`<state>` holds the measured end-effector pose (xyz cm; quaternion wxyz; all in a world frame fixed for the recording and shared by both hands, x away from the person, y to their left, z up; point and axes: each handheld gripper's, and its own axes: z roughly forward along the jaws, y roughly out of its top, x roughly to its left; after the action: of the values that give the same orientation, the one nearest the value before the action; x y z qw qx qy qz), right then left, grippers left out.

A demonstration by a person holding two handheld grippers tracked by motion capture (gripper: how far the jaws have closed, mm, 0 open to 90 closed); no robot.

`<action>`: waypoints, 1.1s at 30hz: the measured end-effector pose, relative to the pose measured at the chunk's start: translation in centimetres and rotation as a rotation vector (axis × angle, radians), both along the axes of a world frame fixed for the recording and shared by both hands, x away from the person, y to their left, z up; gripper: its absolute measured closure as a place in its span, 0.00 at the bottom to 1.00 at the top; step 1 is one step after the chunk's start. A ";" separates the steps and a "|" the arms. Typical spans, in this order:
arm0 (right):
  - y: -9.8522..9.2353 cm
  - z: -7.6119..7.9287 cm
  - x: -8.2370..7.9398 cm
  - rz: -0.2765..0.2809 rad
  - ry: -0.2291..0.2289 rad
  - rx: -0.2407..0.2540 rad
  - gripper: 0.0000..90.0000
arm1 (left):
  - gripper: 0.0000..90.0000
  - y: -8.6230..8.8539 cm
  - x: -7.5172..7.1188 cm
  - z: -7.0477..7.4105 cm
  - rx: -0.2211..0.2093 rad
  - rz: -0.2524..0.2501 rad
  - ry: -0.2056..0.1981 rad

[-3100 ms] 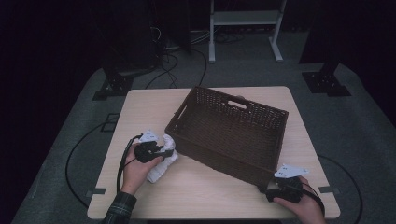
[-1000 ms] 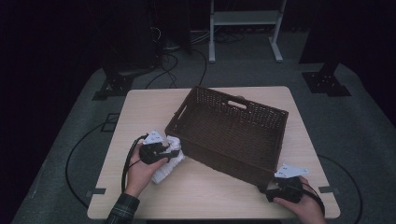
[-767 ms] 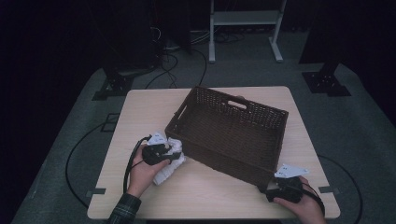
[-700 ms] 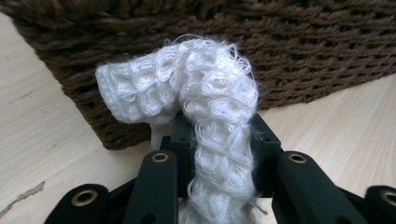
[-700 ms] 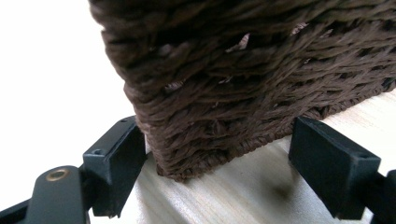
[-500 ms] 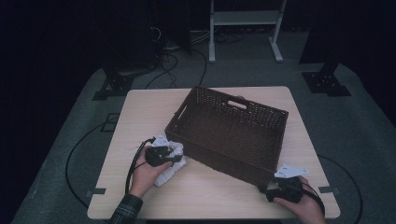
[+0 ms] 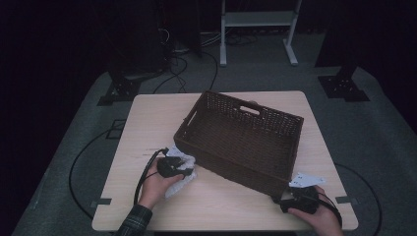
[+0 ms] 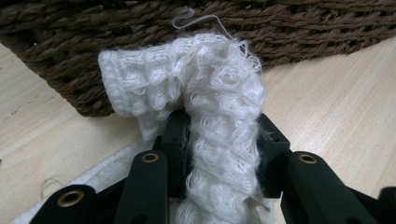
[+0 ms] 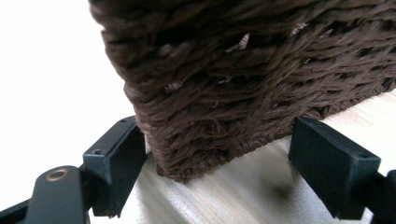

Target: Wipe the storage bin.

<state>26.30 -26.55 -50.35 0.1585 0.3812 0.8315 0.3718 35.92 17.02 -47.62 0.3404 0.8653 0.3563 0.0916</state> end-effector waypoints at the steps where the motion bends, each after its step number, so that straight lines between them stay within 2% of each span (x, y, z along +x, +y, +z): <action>1: 0.0 0.0 0.0 0.000 0.000 0.000 0.20 | 0.67 0.0 0.0 -0.1 -0.002 0.006 0.008; 6: 0.0 0.0 0.0 0.000 0.000 0.000 0.20 | 0.66 0.2 -0.1 -0.3 -0.007 -0.005 -0.009; 10: 0.0 0.0 0.0 0.000 0.000 0.000 0.20 | 0.71 0.4 -0.1 -0.2 -0.024 0.005 -0.005; 13: 0.0 0.0 0.0 0.000 0.000 0.000 0.20 | 0.75 0.4 -0.1 0.2 -0.009 -0.007 -0.025; 16: 0.0 0.0 0.0 0.000 0.000 0.000 0.20 | 0.75 0.3 -0.3 0.9 -0.021 -0.013 -0.056; 18: 0.0 0.0 0.0 0.001 0.000 0.000 0.20 | 0.76 0.2 -0.6 1.5 -0.014 -0.022 -0.068; 22: 0.0 0.0 0.0 0.001 0.000 0.000 0.20 | 0.76 0.1 -1.1 2.5 -0.071 -0.013 -0.100; 27: 0.0 0.0 0.0 0.000 0.000 0.000 0.20 | 0.77 -0.2 -1.7 3.6 -0.105 -0.017 -0.138; 33: 0.0 0.0 0.0 0.000 0.000 0.000 0.20 | 0.76 -0.2 -2.2 4.6 -0.169 -0.021 -0.187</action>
<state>26.31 -26.56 -50.35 0.1585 0.3810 0.8315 0.3719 33.68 16.85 -43.00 0.4447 0.8250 0.3202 0.1380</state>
